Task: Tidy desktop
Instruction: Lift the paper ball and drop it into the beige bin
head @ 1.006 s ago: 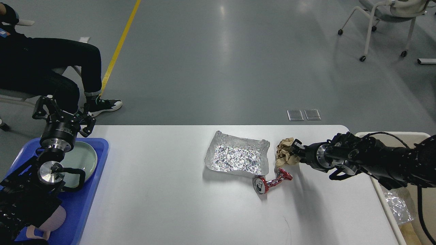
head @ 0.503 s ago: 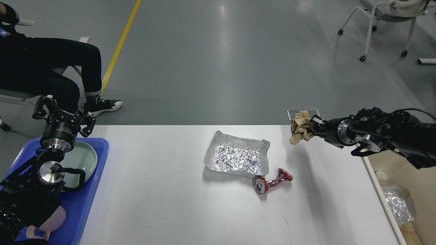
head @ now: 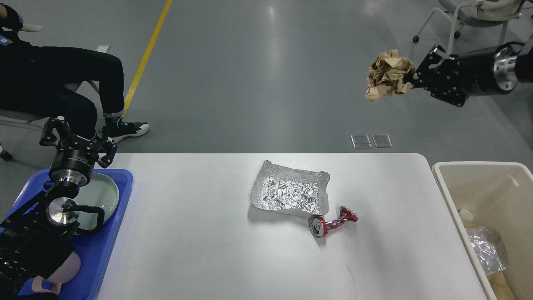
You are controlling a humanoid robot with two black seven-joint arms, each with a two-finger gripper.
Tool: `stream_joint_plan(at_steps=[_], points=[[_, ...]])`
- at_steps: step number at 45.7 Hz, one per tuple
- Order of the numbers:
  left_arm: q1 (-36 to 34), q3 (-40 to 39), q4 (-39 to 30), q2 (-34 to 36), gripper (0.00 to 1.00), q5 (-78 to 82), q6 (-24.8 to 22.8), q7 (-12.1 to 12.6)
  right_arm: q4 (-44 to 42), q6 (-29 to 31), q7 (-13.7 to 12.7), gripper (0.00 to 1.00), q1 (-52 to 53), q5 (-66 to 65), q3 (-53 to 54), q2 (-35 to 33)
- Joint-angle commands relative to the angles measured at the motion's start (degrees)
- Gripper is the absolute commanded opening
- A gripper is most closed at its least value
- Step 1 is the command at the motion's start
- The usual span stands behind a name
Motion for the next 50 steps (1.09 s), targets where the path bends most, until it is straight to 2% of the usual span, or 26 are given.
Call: stream_joint_plan(at_steps=[1, 5, 11, 16, 26, 27, 28, 33, 36, 37, 50], points=[[0.0, 0.0, 0.0, 0.0, 0.97, 0.0, 0.0, 0.1, -1.5, 0.7, 0.0, 0.00, 0.7, -0.3, -0.8, -2.5], [0.0, 0.0, 0.0, 0.0, 0.97, 0.0, 0.0, 0.0, -6.9, -0.2, -0.1, 0.00, -2.9, -0.3, -2.1, -3.7], [0.0, 0.0, 0.0, 0.0, 0.97, 0.0, 0.0, 0.0, -16.5, -0.8, 0.0, 0.00, -15.6, 0.1, -0.6, -4.2], [0.0, 0.0, 0.0, 0.0, 0.97, 0.0, 0.0, 0.1, -21.0, -1.5, 0.0, 0.00, -24.5, 0.1, -0.2, -4.2], [0.0, 0.0, 0.0, 0.0, 0.97, 0.0, 0.0, 0.0, -23.0, -15.0, 0.0, 0.01, -41.2, 0.0, -0.1, -1.5], [0.0, 0.0, 0.0, 0.0, 0.97, 0.0, 0.0, 0.0, -23.2, -16.2, 0.0, 0.04, -42.6, 0.0, -0.1, -0.9], [0.0, 0.0, 0.0, 0.0, 0.97, 0.0, 0.0, 0.0, -23.8, -17.7, 0.0, 0.12, -44.7, 0.0, -0.1, 0.1], [0.0, 0.0, 0.0, 0.0, 0.96, 0.0, 0.0, 0.0, -28.4, -21.9, 0.0, 0.66, -51.2, -0.1, -0.2, 3.9], [0.0, 0.0, 0.0, 0.0, 0.97, 0.0, 0.0, 0.1, -31.6, -23.0, 0.0, 0.93, -54.6, 0.0, -0.1, 6.6], [0.0, 0.0, 0.0, 0.0, 0.97, 0.0, 0.0, 0.0, -32.5, -23.1, 0.0, 0.97, -55.6, 0.0, -0.1, 7.3], [0.0, 0.0, 0.0, 0.0, 0.97, 0.0, 0.0, 0.1, -33.6, -23.1, 0.0, 0.99, -57.9, 0.0, -0.4, 8.8]])
